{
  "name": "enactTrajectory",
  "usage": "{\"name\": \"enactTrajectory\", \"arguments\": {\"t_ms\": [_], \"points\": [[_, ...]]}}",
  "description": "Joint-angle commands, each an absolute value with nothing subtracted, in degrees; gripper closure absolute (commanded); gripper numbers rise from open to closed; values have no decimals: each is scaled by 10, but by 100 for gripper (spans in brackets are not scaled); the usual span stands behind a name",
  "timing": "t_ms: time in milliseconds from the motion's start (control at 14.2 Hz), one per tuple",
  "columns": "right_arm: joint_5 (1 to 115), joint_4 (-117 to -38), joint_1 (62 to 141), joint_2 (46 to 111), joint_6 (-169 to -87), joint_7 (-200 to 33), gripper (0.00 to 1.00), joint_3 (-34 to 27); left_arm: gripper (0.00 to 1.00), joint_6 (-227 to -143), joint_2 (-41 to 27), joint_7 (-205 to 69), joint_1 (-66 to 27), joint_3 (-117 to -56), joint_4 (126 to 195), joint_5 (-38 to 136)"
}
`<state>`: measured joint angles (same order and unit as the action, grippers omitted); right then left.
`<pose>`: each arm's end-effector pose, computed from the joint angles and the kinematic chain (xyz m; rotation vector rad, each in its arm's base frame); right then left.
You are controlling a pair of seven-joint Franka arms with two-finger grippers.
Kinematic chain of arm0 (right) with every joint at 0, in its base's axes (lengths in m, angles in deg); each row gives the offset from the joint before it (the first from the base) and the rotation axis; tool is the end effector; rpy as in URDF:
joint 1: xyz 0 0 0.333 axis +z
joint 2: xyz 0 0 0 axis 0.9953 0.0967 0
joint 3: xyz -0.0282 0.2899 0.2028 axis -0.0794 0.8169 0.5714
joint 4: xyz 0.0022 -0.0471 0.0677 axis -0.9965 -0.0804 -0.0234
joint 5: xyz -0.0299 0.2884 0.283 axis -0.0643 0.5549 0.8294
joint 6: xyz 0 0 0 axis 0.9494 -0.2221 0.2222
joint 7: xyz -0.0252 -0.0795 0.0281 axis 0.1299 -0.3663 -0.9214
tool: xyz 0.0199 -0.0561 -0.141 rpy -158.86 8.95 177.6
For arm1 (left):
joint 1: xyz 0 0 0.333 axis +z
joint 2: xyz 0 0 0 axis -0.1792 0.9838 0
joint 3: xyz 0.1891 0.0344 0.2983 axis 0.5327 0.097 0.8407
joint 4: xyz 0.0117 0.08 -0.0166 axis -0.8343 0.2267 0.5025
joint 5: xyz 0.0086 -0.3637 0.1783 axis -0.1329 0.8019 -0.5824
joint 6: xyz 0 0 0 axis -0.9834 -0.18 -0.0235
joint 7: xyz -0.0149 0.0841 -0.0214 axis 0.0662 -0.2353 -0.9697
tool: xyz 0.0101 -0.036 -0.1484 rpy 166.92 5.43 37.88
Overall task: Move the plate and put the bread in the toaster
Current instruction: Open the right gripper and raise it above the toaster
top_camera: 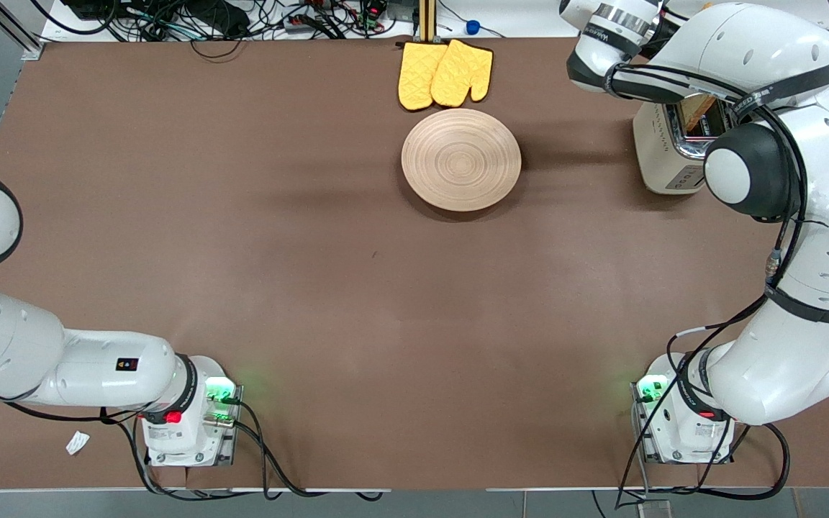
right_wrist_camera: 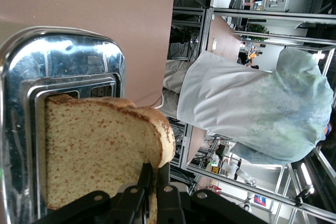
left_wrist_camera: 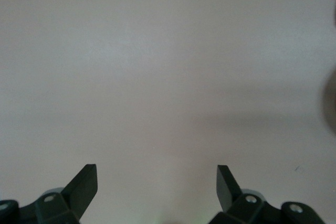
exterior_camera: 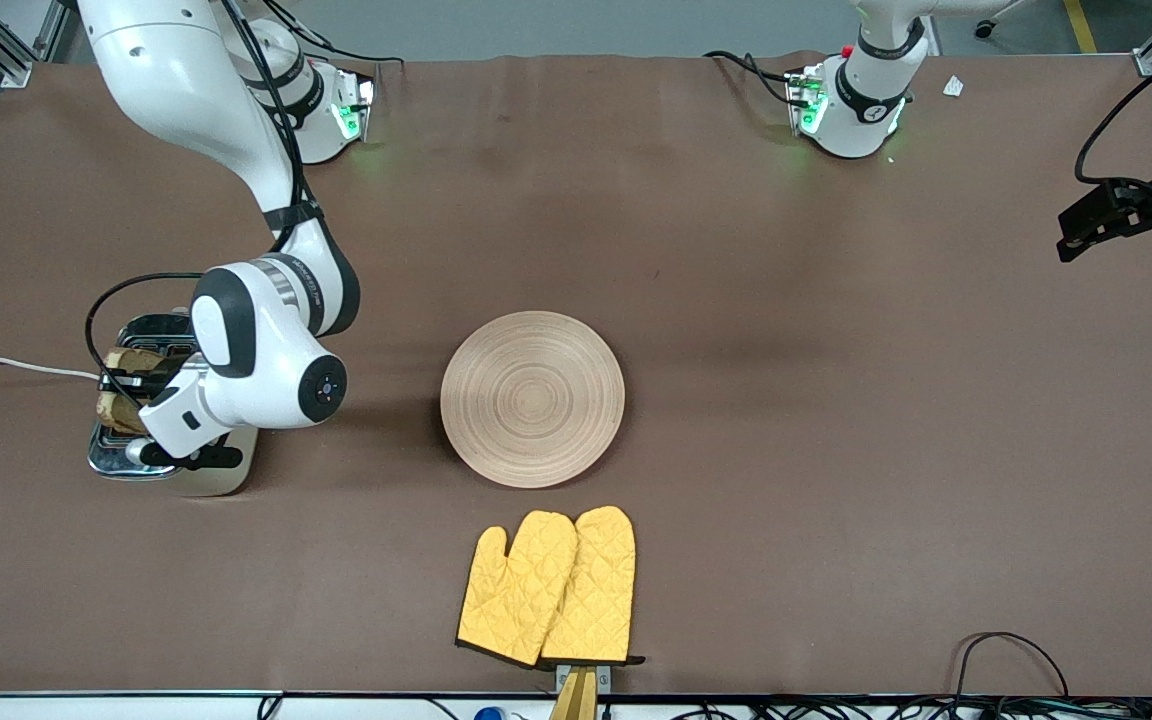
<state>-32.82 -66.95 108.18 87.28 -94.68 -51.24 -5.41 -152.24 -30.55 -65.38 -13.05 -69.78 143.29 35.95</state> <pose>0.6600 0.0737 0.3550 1.9699 0.0162 -0.2111 0.5687 -0.0322 0.6518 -3.0745 0.0080 0.0087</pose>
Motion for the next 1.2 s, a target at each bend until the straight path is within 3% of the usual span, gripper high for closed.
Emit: {"name": "enactTrajectory", "arguments": {"t_ms": [0, 211, 352, 774, 1126], "points": [[-305, -690, 1078, 852, -955, -482, 53, -50, 0, -1520, -300, -658, -138, -699, 1429, 358], [-248, -686, 1069, 825, -973, -486, 11, -50, 0, -1524, -300, -656, -137, -701, 1428, 370], [-186, -687, 1057, 795, -987, -495, 2, -50, 0, -1525, -300, -657, -134, -701, 1428, 382], [93, -690, 948, 684, -1023, -678, 0, -50, 0, -1525, -300, -657, -132, -701, 1428, 379], [212, -713, 903, 606, -1027, -722, 0, -50, 0, -1525, -300, -656, -131, -699, 1427, 376]]}}
